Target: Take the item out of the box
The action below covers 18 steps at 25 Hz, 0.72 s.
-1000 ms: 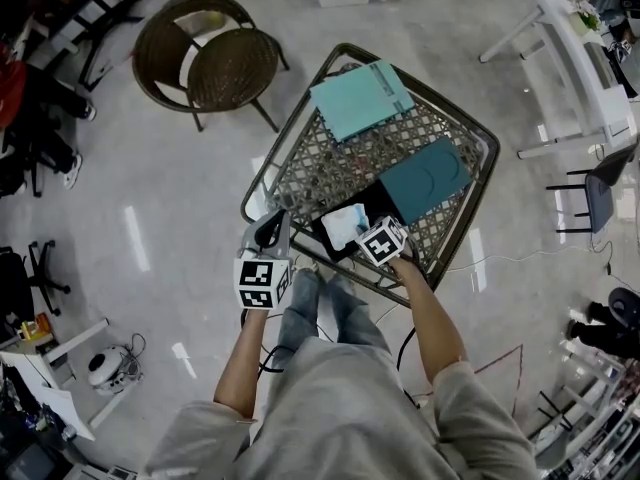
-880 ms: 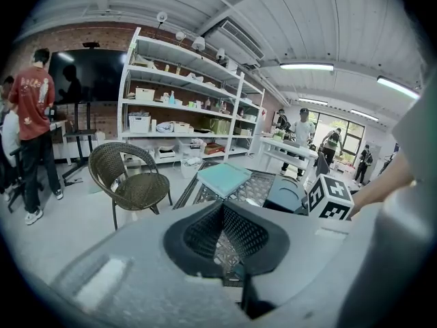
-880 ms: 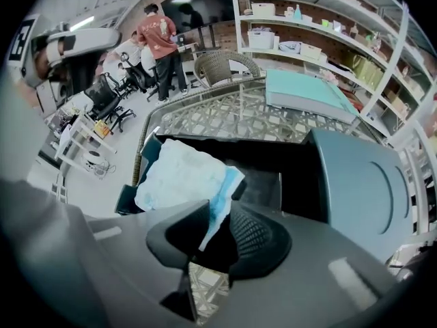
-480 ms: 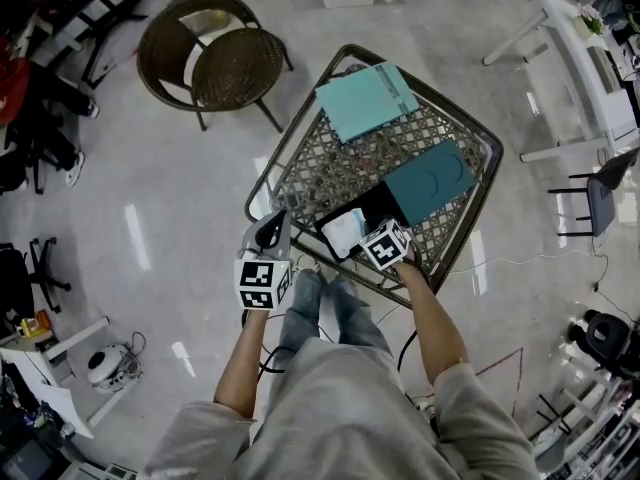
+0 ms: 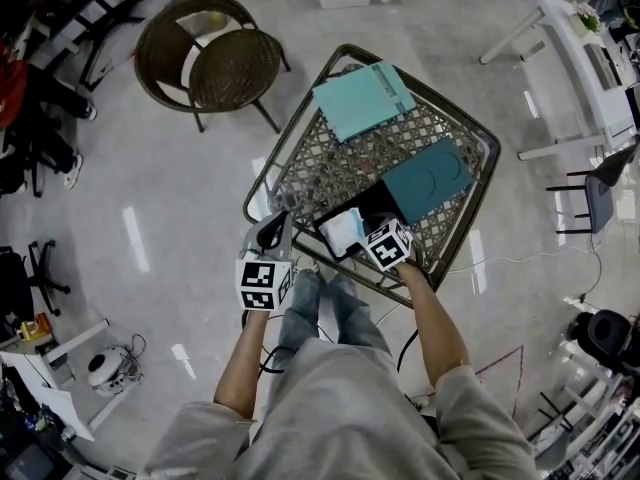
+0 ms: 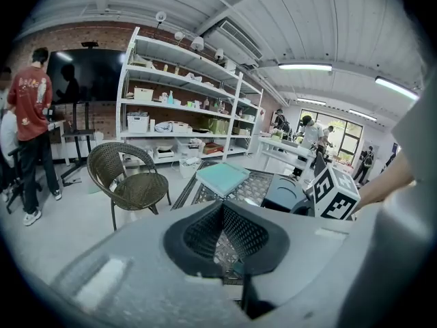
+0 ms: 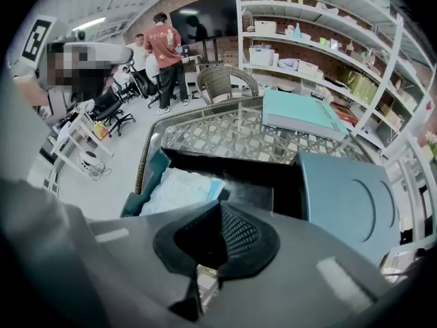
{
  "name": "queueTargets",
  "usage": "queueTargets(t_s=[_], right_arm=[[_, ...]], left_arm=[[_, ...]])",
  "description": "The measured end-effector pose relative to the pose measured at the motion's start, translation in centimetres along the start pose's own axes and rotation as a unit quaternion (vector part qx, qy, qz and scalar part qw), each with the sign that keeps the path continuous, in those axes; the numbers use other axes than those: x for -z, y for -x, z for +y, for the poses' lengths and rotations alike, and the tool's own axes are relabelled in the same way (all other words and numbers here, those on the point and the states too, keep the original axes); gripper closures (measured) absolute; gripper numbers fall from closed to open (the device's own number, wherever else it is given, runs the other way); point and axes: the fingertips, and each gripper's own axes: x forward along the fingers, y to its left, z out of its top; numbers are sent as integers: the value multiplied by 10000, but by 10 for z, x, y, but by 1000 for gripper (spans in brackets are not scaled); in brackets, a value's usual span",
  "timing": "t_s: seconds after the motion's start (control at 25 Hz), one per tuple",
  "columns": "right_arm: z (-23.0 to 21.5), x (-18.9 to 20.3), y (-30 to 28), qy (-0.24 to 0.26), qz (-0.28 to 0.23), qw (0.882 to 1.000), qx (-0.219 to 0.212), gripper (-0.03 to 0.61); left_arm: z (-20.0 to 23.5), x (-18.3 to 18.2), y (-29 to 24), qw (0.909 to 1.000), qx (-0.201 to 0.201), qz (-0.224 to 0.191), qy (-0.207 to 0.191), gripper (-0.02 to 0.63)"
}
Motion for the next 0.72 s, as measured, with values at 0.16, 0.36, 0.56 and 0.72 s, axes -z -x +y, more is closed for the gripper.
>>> queueTargets(t_s=[0.16,0.36,0.56,0.72], right_arm=[[8,-5,-4,-137,-27,9997,-206,472],[13,-12,-15,-208,38,9990,-398,399],[8,-9,-29,-386,302,9976,-492,397],[6,-11,-34,-281,401,9974,-528,423]], left_arm=[[3,2,2,10000,-18,8,20,607],[6,5,1,10000,-53,20,40,607],[11,9,1,9999,-98,62,75,607],[16,9,-1,9999,-121,67,90,607]])
